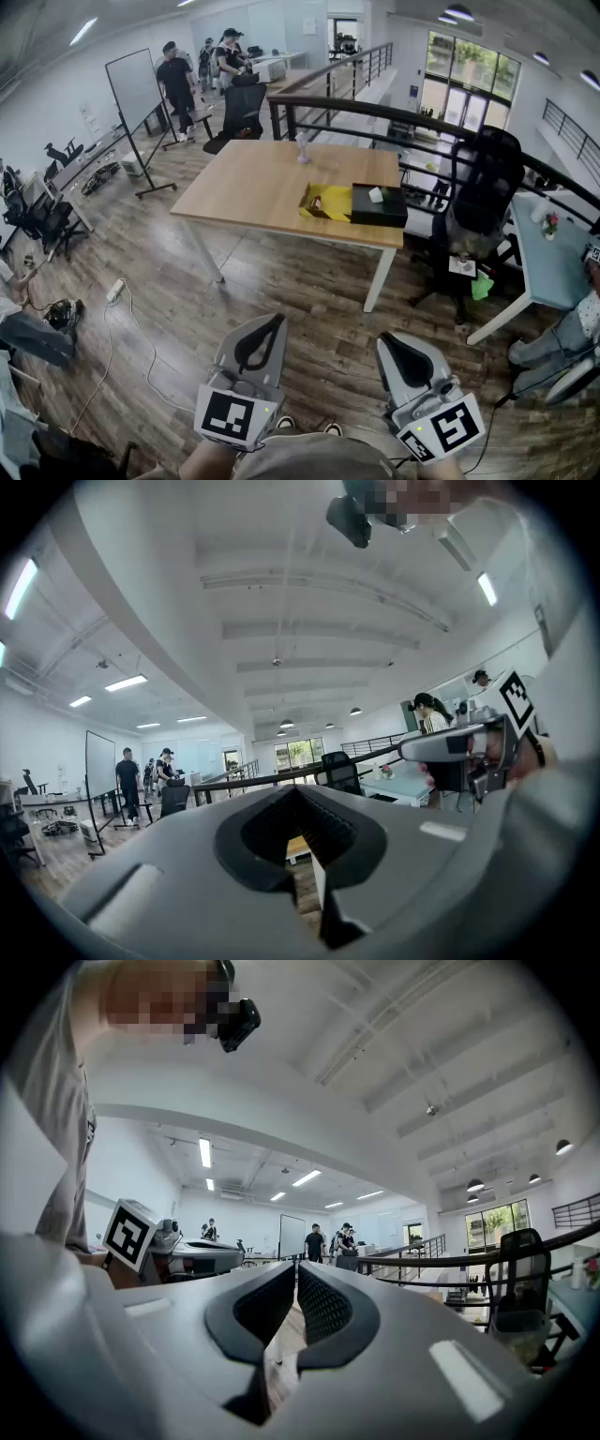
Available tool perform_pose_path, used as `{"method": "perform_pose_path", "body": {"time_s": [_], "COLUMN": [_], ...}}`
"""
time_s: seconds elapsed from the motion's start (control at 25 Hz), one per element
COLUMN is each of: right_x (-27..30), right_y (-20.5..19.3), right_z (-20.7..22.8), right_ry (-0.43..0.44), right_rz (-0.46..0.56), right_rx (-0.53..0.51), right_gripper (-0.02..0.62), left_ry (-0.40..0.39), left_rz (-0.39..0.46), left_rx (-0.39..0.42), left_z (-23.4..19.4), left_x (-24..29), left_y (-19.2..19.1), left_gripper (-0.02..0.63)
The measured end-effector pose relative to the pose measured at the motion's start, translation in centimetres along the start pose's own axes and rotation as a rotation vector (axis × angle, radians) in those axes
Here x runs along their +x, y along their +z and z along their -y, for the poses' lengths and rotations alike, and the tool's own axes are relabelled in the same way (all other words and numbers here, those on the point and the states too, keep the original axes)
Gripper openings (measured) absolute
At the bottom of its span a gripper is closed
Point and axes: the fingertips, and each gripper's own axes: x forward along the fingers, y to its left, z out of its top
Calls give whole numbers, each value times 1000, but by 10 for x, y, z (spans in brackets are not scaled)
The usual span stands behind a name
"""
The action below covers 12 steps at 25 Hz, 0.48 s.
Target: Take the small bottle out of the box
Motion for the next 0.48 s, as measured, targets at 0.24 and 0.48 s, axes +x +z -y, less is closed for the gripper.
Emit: {"method": "perform_pose_path", "body": {"time_s": [0.24,0.48], "right_x": [-6,-20], "right_y": [-3,-9], "right_z": [8,24], "right_ry": [-4,-7], "right_rz": [0,2], "right_rx": [11,23], "right_gripper": [20,20], "left_ry": [-1,-25], "left_rz": [-16,-22], "left_rx": [-20,-3], "left_z": [8,32], "left_x": [2,15], "left_y": [-5,-5], "left_gripper": [0,0]}}
